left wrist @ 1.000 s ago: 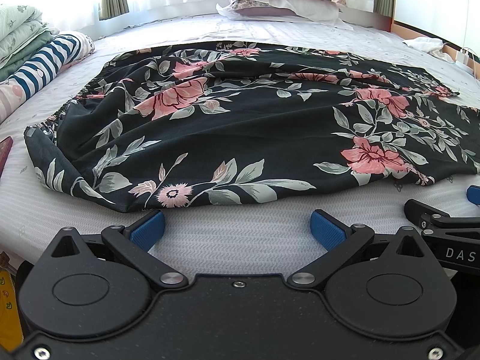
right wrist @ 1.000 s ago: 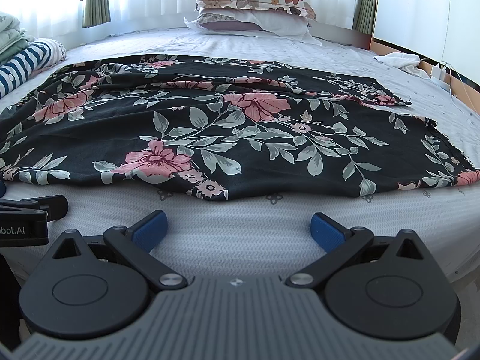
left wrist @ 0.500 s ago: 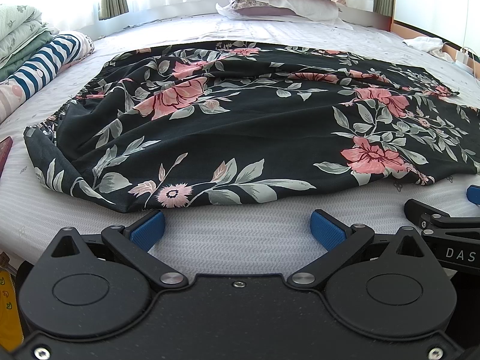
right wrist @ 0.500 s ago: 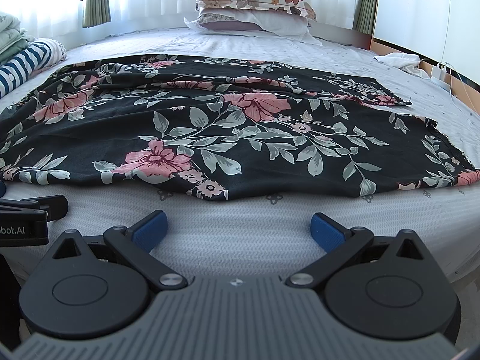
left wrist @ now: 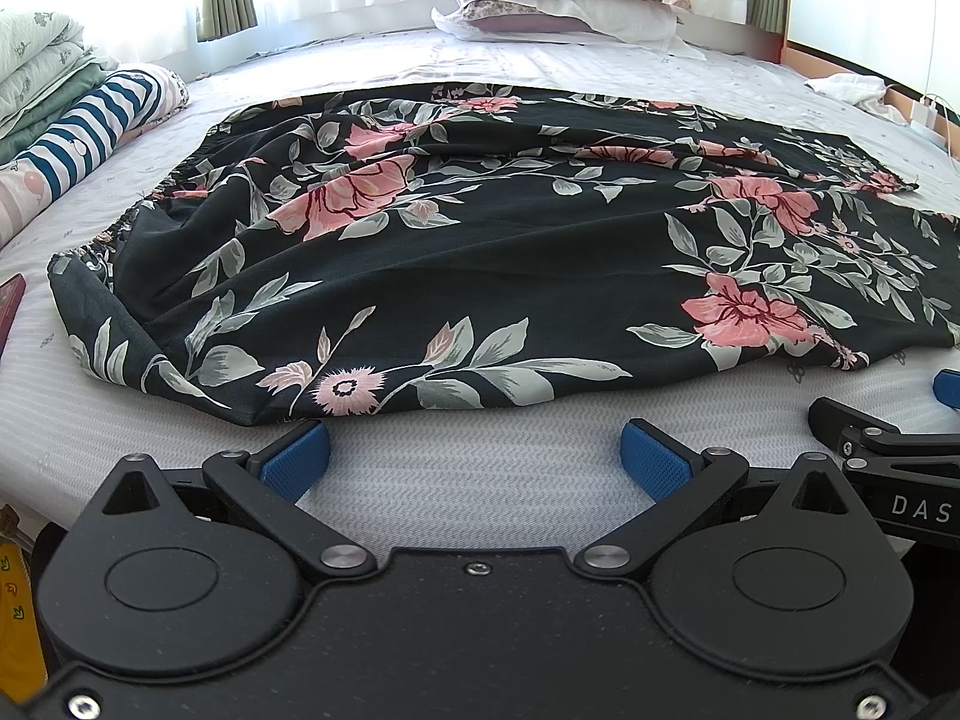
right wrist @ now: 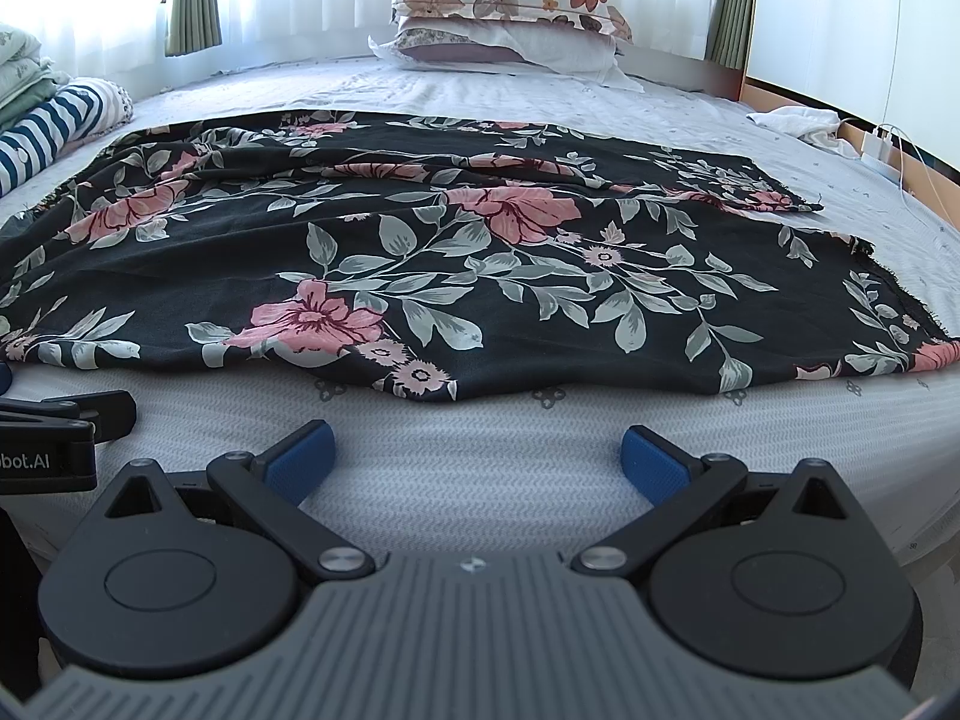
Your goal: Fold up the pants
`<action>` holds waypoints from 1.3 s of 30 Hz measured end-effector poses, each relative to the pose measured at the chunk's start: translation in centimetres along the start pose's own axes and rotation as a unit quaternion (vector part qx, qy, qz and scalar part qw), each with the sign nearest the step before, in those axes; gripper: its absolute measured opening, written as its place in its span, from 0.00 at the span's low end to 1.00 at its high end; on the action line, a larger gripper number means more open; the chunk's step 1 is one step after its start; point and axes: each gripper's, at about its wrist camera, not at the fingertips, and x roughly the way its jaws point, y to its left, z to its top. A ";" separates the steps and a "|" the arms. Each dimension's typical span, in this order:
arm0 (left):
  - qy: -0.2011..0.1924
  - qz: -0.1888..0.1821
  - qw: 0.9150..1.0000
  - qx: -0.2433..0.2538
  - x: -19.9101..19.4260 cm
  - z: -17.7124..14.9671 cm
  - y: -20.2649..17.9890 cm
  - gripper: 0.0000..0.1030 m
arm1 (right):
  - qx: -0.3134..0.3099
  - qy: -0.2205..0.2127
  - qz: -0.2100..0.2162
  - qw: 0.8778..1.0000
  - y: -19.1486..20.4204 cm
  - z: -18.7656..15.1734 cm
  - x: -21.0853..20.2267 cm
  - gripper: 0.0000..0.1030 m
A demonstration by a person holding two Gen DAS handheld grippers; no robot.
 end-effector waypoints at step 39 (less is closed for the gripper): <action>-0.031 0.263 0.948 -0.174 5.0 5.8 19.0 0.77 | 0.252 -0.060 -0.241 0.935 -26.4 4.9 1.2 1.00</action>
